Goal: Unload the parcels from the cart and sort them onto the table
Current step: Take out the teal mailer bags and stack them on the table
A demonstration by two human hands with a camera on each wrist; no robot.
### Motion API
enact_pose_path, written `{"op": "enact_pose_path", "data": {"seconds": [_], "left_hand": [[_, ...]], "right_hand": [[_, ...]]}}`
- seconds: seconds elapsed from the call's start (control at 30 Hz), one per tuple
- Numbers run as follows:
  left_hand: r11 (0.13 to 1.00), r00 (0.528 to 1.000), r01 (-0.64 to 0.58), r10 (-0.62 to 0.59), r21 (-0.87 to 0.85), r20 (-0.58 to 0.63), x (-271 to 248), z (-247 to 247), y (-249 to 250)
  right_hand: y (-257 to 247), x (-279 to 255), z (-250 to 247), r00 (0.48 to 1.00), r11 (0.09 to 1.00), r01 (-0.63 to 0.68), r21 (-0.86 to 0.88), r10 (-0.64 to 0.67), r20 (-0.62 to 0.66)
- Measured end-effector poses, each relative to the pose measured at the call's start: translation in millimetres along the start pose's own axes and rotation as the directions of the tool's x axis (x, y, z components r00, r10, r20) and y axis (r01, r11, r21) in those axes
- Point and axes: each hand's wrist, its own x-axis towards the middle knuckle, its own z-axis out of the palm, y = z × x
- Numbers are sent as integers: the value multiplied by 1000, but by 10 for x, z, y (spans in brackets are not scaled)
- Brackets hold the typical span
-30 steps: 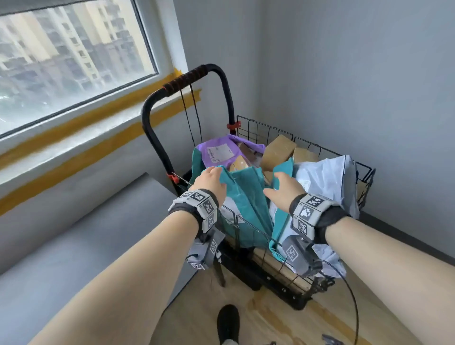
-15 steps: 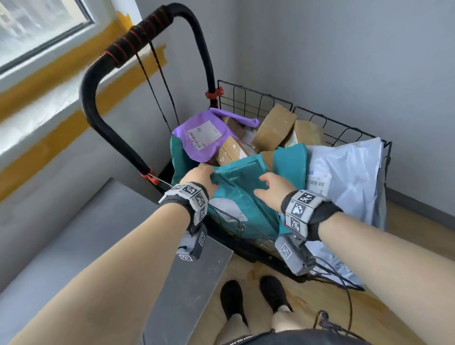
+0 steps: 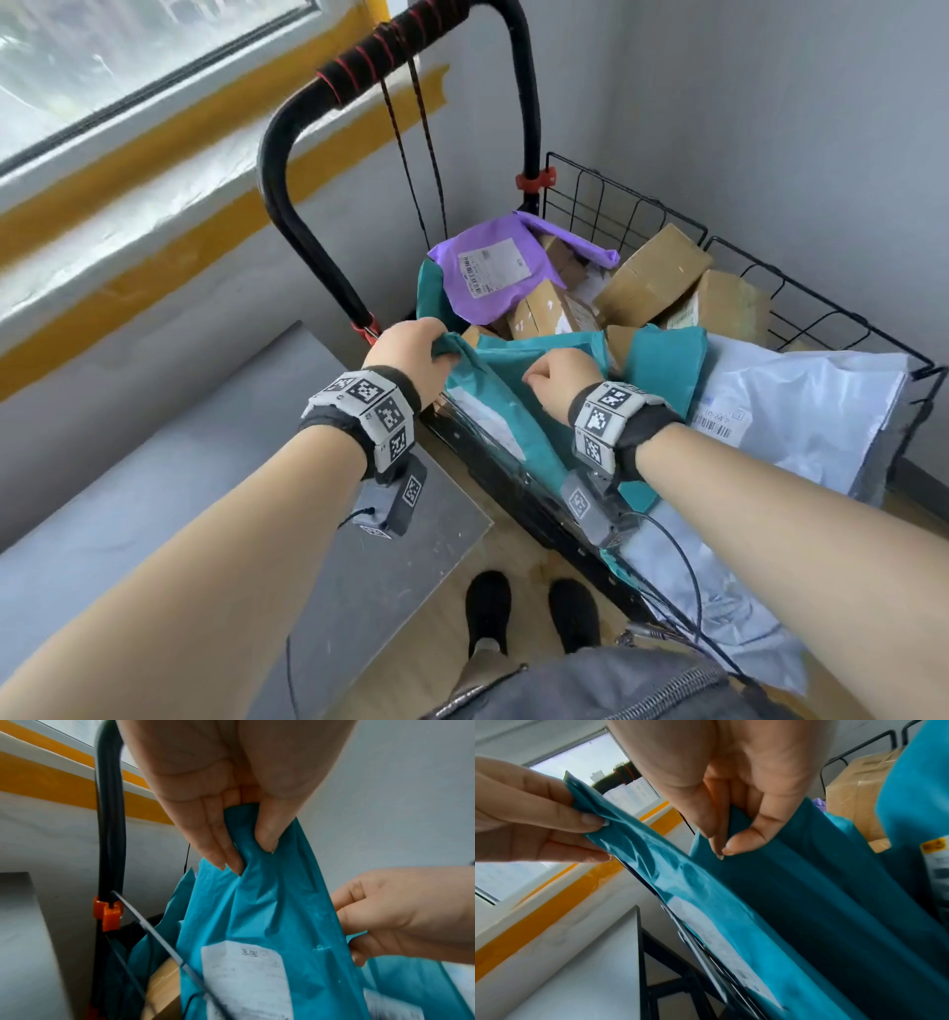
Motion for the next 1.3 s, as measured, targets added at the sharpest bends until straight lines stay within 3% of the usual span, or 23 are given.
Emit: {"op": "enact_pose_path", "data": {"seconds": [0.2, 0.3, 0.4, 0.6, 0.7, 0.77, 0.83, 0.9, 1.07, 1.17, 1.3], "left_hand": [[992, 968, 43, -70, -115, -242, -51, -374, 317], [990, 938, 71, -108, -121, -330, -179, -562, 360], [980, 892, 102, -167, -173, -420, -397, -754, 316], [936, 738, 116, -306, -333, -602, -1026, -1102, 18], [881, 607, 96, -421, -464, -673, -1360, -1278, -199], [832, 541, 170, -527, -529, -655, -1614, -1379, -394], [762, 524, 267, -629, -590, -575, -1894, -1441, -631], [683, 513, 350, -713, -641, -479, -2183, -1425, -933], [576, 588, 526, -778, -626, -222, -2953, -1187, -1717], [528, 593, 568, -795, -632, -131, -3344, -996, -2116], [436, 585, 536, -809, -723, -55, -3736, -801, -2510]], "right_hand": [[-265, -182, -434, 965, 975, 181, 128, -151, -214], [-491, -348, -560, 940, 938, 321, 132, -298, -167], [-723, -449, -572, 876, 889, 456, -43, -457, -151], [-1341, -690, -590, 717, 760, 633, -146, -647, -260], [-1712, -898, -558, 665, 711, 695, -111, -693, -277], [-1961, -1046, -490, 624, 669, 737, -94, -728, -285], [-2211, -1205, -386, 596, 640, 764, -82, -750, -287], [-2445, -1362, -211, 616, 643, 765, -9, -737, -276], [-2973, -1739, 437, 691, 630, 720, 289, -689, -218], [-3171, -1924, 834, 720, 651, 682, 333, -677, -152], [-3307, -2097, 1385, 757, 681, 620, 390, -649, -72]]}}
